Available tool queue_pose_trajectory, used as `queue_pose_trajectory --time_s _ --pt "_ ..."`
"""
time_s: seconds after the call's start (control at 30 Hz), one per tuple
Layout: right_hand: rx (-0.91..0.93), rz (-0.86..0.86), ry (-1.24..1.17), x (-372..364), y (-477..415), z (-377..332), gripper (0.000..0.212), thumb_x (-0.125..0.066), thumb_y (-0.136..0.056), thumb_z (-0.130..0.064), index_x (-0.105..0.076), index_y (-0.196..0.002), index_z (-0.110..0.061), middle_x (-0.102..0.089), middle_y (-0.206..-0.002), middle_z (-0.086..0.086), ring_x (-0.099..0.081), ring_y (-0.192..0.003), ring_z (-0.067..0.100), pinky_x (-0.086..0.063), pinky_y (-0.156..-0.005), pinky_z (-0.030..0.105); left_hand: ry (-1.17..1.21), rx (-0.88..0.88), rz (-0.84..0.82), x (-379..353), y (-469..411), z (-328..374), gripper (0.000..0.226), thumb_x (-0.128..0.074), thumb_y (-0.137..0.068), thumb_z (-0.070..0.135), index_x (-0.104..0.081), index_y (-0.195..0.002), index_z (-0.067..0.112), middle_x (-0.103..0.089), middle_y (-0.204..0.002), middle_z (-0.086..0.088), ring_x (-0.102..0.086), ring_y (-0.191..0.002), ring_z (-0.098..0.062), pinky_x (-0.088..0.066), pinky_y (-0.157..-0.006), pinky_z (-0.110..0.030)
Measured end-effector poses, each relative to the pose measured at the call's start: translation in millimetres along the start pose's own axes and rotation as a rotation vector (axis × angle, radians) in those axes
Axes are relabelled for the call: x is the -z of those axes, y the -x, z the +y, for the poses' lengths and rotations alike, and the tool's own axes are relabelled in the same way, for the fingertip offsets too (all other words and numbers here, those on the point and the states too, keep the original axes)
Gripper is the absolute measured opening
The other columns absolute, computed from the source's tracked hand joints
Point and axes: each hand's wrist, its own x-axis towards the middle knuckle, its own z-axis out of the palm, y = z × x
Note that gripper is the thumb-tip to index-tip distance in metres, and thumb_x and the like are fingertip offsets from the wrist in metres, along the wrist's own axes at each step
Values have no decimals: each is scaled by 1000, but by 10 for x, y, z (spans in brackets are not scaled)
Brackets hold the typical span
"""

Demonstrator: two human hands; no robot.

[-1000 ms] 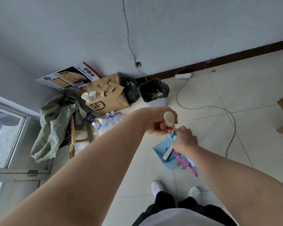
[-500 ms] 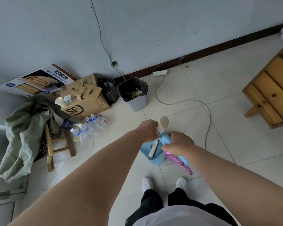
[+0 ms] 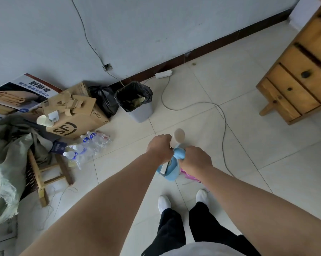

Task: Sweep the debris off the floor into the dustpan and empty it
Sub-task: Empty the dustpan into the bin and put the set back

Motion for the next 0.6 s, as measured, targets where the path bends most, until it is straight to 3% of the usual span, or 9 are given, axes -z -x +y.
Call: queue_pose_trajectory --time_s 0.13,0.3,0.37,0.4,0.43,0.5,0.6 --pt "7 -38 29 122 -86 -85 21 -60 -88 -28 -61 -104 -15 -67 -103 4 -64 -97 26 -44 -73 28 90 9 33 71 1 -51 21 -61 -84 13 -66 -103 19 -68 -98 -3 -64 -92 -26 -55 -82 -39" --pt "-9 134 130 459 -86 -203 37 -65 -73 -58 -62 -85 -23 -65 -80 -6 -61 -76 21 -39 -65 25 124 -20 123 328 -76 -58 23 -63 -87 15 -64 -110 16 -68 -101 -6 -65 -93 -29 -56 -81 -38" --pt "-7 229 95 606 -45 -279 40 -65 -69 -58 -64 -91 -24 -70 -82 -7 -64 -77 18 -44 -67 25 143 -26 176 501 -119 -78 26 -63 -87 16 -64 -113 15 -68 -103 -7 -64 -95 -29 -56 -81 -38" --pt "-4 271 65 670 -25 -307 45 -65 -70 -57 -64 -103 -27 -72 -93 -7 -66 -87 18 -47 -74 27 148 -41 188 593 -134 -83 26 -64 -87 16 -64 -113 15 -67 -103 -7 -64 -95 -29 -56 -80 -37" --pt "-3 310 35 732 -6 -336 60 -67 -71 -57 -58 -122 -27 -69 -108 -6 -65 -100 19 -47 -82 29 150 -61 198 686 -141 -80 26 -65 -86 16 -63 -112 14 -67 -101 -7 -64 -94 -29 -55 -78 -36" --pt "-1 378 -56 831 46 -388 95 -70 -72 -60 -30 -150 -22 -59 -125 -2 -58 -115 22 -46 -91 36 146 -109 223 849 -141 -62 22 -66 -85 15 -61 -106 16 -63 -95 -6 -62 -86 -27 -53 -70 -33" --pt "-32 467 -296 932 129 -460 123 -76 -68 -62 0 -156 -21 -52 -131 3 -56 -117 23 -49 -90 36 131 -175 258 1053 -125 25 19 -65 -84 12 -60 -101 16 -60 -88 -3 -61 -84 -26 -53 -71 -33"
